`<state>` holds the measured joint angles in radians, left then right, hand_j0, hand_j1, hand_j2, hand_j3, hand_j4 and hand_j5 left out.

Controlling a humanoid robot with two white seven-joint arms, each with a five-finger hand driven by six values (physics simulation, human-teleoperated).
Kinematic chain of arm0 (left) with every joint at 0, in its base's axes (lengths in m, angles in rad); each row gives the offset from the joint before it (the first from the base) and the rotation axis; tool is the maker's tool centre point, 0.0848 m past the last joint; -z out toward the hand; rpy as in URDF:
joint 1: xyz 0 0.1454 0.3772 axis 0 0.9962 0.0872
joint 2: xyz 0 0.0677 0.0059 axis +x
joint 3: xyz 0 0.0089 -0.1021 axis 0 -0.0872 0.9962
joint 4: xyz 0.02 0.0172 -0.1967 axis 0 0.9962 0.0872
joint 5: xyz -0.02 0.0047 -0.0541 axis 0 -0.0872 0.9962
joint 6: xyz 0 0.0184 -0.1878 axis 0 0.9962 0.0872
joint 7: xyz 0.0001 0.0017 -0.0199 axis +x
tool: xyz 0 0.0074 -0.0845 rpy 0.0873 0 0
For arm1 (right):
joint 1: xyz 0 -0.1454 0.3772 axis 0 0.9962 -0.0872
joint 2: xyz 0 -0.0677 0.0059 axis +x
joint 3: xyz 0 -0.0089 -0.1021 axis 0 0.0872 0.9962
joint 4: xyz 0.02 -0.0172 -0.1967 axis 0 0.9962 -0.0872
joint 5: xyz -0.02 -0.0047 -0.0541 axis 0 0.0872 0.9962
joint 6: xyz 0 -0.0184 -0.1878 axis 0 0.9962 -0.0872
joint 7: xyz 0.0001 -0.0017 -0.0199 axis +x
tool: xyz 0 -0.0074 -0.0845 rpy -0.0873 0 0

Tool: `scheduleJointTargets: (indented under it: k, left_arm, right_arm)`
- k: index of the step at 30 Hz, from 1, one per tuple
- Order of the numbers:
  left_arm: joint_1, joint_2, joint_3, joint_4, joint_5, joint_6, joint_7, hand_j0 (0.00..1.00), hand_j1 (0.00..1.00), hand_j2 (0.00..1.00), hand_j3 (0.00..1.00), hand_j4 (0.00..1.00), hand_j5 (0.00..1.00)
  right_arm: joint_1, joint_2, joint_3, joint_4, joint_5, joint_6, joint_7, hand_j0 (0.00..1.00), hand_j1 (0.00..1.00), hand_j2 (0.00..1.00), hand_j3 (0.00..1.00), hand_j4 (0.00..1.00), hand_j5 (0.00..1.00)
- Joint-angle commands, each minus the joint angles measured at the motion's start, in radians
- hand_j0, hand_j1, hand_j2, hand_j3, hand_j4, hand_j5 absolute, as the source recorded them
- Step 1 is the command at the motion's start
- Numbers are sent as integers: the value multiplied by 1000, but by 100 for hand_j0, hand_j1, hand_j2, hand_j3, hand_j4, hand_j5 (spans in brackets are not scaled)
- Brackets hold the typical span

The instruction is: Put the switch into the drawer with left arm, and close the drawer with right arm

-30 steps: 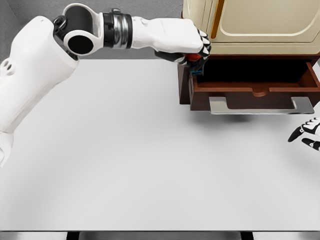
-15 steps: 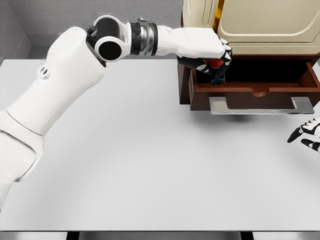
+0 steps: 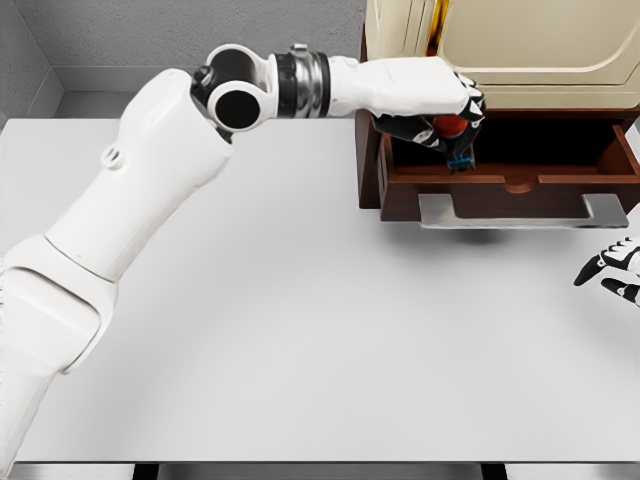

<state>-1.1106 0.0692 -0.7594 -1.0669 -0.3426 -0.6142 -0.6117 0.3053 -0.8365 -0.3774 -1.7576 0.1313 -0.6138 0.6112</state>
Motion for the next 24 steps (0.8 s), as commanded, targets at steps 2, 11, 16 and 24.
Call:
scheduleJointTargets:
  k: [2,11,16,24]
  left_arm:
    - [0,-16,2,28,5,3,1,31,31,31,31,31,31]
    - [2,-19,-3,64,11,3,1,47,47,47,47,47,47]
    - [0,-25,-3,68,45,3,1,70,70,70,70,70,70]
    - [-8,-40,-3,67,47,3,1,89,89,89,89,89,89]
  right_arm:
    - [0,-1,0,0,-7,3,0,50,50,50,50,50,50]
    - [0,-1,3,0,-7,3,0,50,50,50,50,50,50]
    - [2,-1,3,0,-7,3,0,50,50,50,50,50,50]
    - [2,-1,3,0,-7,3,0,50,50,50,50,50,50]
